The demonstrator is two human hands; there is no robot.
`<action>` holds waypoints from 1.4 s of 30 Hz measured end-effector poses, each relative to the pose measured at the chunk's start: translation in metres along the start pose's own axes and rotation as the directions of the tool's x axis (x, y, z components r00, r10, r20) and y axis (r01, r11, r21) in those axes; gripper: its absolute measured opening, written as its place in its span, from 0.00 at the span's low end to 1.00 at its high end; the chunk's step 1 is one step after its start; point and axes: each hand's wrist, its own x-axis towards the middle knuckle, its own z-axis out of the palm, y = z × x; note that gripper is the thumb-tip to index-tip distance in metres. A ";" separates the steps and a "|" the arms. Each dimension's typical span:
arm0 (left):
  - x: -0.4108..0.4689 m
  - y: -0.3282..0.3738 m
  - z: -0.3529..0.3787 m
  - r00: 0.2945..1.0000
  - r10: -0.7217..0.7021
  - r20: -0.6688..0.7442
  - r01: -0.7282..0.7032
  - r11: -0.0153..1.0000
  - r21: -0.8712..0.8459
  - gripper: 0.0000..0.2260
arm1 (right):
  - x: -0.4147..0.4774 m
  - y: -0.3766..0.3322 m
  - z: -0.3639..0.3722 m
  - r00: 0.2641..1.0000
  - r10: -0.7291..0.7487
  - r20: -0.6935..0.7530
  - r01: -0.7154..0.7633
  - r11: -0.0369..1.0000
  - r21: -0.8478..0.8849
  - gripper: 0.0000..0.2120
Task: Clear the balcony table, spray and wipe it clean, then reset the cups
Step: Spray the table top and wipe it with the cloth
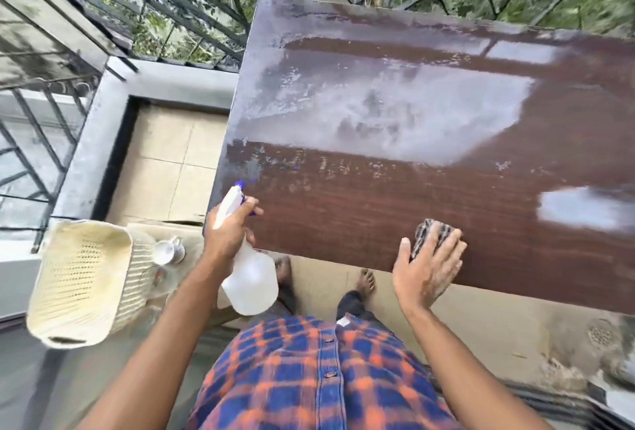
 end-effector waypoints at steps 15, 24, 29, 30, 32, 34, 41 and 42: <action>0.051 0.016 -0.124 0.999 -0.007 0.033 0.009 0.998 -0.058 0.04 | -0.122 -0.270 0.090 0.168 -0.852 0.496 0.927 0.308 0.215 0.29; 0.065 0.022 -0.143 1.000 -0.011 0.028 0.013 0.998 -0.069 0.08 | -0.042 -0.302 0.065 0.421 -0.747 0.514 0.821 0.554 0.134 0.29; 0.073 0.032 -0.142 0.999 -0.014 0.047 0.016 0.999 -0.043 0.09 | 0.020 -0.243 0.036 0.776 -0.484 0.405 0.519 0.854 0.027 0.29; 0.075 0.036 -0.140 0.998 -0.013 0.055 0.015 0.999 -0.038 0.09 | 0.032 -0.221 0.027 0.842 -0.396 0.366 0.429 0.903 -0.010 0.29; 0.078 0.044 -0.137 0.998 -0.007 0.070 0.010 0.999 -0.041 0.09 | 0.054 -0.179 0.007 0.939 -0.200 0.281 0.226 0.972 -0.062 0.29; 0.080 0.051 -0.133 0.997 0.002 0.076 0.002 0.999 -0.046 0.10 | 0.074 -0.140 -0.011 0.972 -0.033 0.232 0.050 0.996 -0.070 0.29; 0.085 0.077 -0.110 0.991 0.052 0.123 -0.046 0.998 -0.050 0.02 | 0.109 -0.143 -0.012 0.975 0.185 0.124 -0.179 0.982 -0.052 0.27; 0.084 0.080 -0.106 0.990 0.060 0.126 -0.053 0.997 -0.055 0.06 | 0.102 -0.163 -0.005 0.980 0.169 0.105 -0.163 0.985 -0.063 0.27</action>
